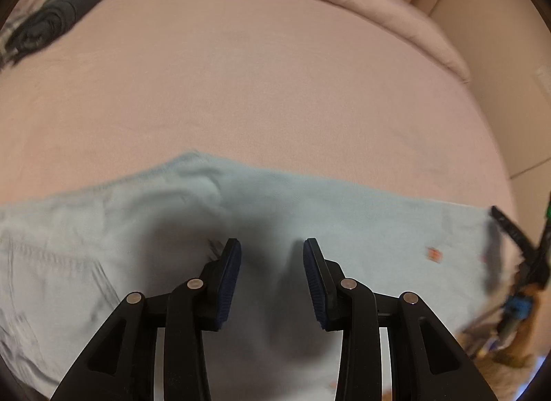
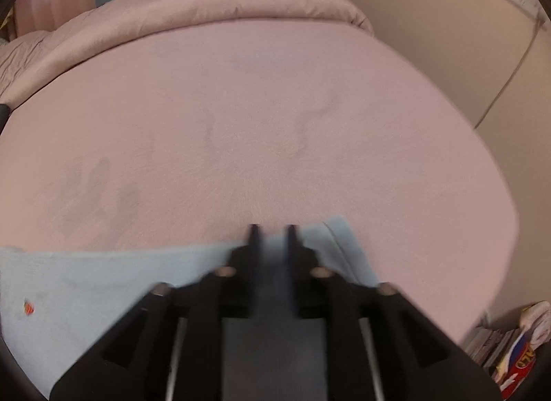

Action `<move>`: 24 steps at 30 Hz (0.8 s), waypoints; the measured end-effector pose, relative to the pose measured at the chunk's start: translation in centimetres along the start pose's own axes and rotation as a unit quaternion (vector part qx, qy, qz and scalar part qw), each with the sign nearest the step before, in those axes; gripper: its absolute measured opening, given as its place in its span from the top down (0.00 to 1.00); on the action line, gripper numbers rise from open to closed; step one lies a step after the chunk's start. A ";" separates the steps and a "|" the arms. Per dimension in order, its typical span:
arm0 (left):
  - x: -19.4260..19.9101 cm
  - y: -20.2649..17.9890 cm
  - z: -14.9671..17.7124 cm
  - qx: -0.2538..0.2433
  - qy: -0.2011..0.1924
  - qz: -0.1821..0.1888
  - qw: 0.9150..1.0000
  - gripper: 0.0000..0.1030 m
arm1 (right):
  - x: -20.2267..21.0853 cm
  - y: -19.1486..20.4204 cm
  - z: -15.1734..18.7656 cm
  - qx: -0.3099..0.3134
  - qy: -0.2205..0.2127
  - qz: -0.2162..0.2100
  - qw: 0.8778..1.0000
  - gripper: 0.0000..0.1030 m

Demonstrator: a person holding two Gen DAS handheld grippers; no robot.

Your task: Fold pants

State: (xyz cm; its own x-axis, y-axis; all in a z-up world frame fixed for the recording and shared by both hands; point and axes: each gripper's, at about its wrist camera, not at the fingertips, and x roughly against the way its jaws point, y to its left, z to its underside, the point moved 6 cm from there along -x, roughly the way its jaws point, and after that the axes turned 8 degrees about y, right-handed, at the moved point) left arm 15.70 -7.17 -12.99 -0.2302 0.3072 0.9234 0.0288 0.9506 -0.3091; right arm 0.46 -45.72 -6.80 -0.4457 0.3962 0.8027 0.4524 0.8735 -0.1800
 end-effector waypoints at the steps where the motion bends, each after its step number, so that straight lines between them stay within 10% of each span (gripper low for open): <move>1: 0.7 -0.4 0.5 -0.007 -0.007 0.017 1.000 0.64 | 1.4 -0.5 0.6 -0.008 -0.015 -0.002 1.000 0.45; 5: 2.7 -1.6 2.7 -0.027 -0.024 0.044 0.998 0.64 | 3.9 -2.9 3.7 -0.056 -0.029 -0.036 0.997 0.28; 11: 2.2 -2.8 4.9 -0.058 -0.008 0.019 0.998 0.64 | 2.0 -6.4 9.6 -0.114 0.027 -0.004 0.993 0.27; 16: 0.2 -3.5 6.0 -0.105 0.012 -0.028 0.994 0.62 | 0.9 -7.9 12.6 -0.183 0.049 -0.066 0.980 0.26; 24: -1.0 -1.8 6.0 -0.078 0.019 -0.005 0.997 0.61 | 0.3 -7.4 13.0 -0.199 0.044 -0.082 0.976 0.19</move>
State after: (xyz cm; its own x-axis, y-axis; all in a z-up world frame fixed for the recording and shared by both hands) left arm 10.02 -9.47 -14.69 -0.1945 0.2957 0.9353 0.1777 0.9483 -0.2629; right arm -13.12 -48.38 -12.62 -0.4768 0.2196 0.8511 0.6529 0.7368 0.1756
